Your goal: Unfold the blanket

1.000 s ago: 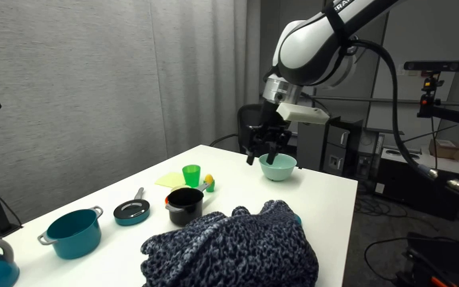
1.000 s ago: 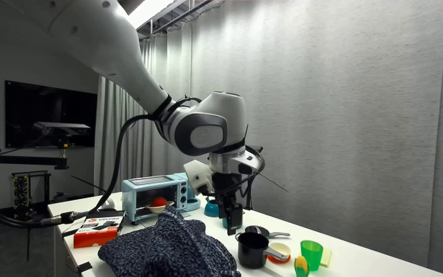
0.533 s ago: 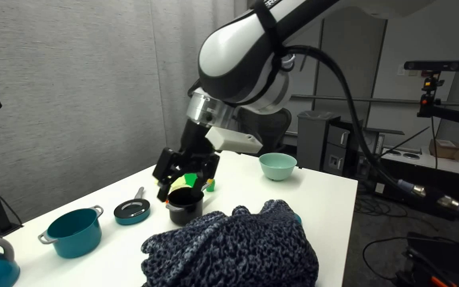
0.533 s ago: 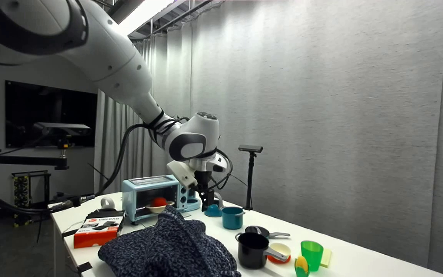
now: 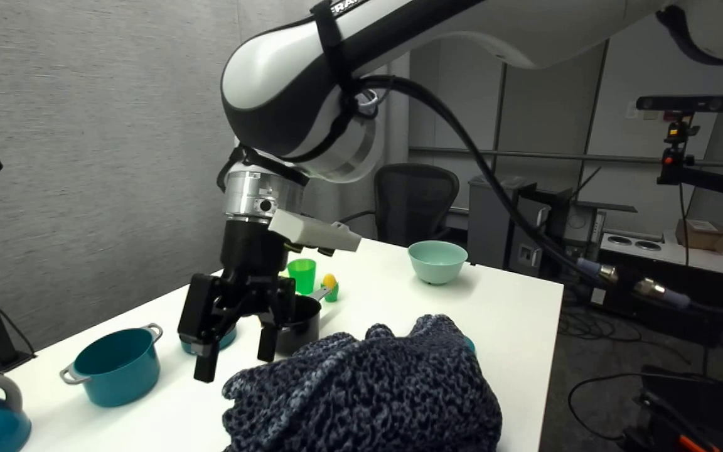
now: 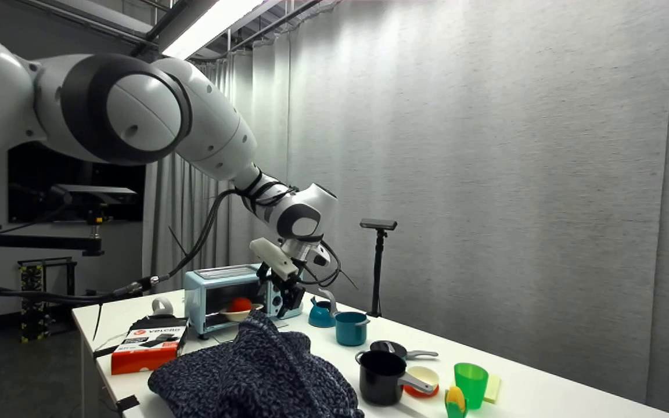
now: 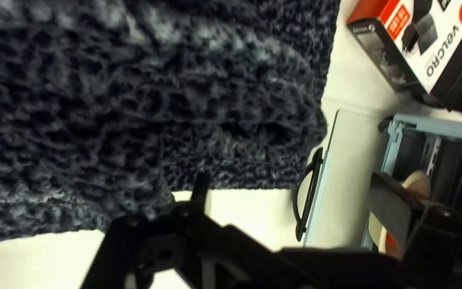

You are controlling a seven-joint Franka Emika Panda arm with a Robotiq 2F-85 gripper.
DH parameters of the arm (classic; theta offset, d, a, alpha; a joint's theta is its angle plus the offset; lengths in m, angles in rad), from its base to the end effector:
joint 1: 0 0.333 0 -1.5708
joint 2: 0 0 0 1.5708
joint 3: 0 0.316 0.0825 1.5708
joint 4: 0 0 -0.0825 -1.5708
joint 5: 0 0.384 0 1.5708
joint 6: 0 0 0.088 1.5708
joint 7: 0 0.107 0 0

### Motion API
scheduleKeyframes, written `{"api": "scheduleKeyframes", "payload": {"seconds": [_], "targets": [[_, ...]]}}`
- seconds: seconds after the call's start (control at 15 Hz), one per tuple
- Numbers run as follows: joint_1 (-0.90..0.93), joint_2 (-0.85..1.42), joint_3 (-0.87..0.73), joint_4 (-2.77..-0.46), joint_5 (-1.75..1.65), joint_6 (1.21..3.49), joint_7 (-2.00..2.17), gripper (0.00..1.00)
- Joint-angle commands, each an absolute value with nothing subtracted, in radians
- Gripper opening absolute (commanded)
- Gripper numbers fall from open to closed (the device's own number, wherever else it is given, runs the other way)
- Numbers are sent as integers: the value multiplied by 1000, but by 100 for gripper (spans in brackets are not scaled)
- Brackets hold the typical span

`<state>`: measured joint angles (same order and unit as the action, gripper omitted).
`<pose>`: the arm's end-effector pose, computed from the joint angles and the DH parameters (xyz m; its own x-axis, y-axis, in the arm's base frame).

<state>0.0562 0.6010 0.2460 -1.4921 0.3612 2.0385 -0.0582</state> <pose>0.6757 0.2009 0.3311 0.9849 0.1620 -0.0617 0.1190 -0.8906 -0.4390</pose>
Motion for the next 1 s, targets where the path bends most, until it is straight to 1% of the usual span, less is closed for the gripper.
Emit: {"api": "scheduleKeyframes", "payload": {"seconds": [0.0, 0.2, 0.53, 0.73, 0.93], "targets": [[109, 681, 209, -1288, 259, 1812, -59, 100], [144, 711, 200, -1235, 200, 1764, -72, 100], [202, 740, 191, -1265, 153, 1895, -61, 100], [227, 753, 182, -1261, 102, 1915, -66, 100], [243, 745, 167, -1265, 32, 1886, -80, 100]]}}
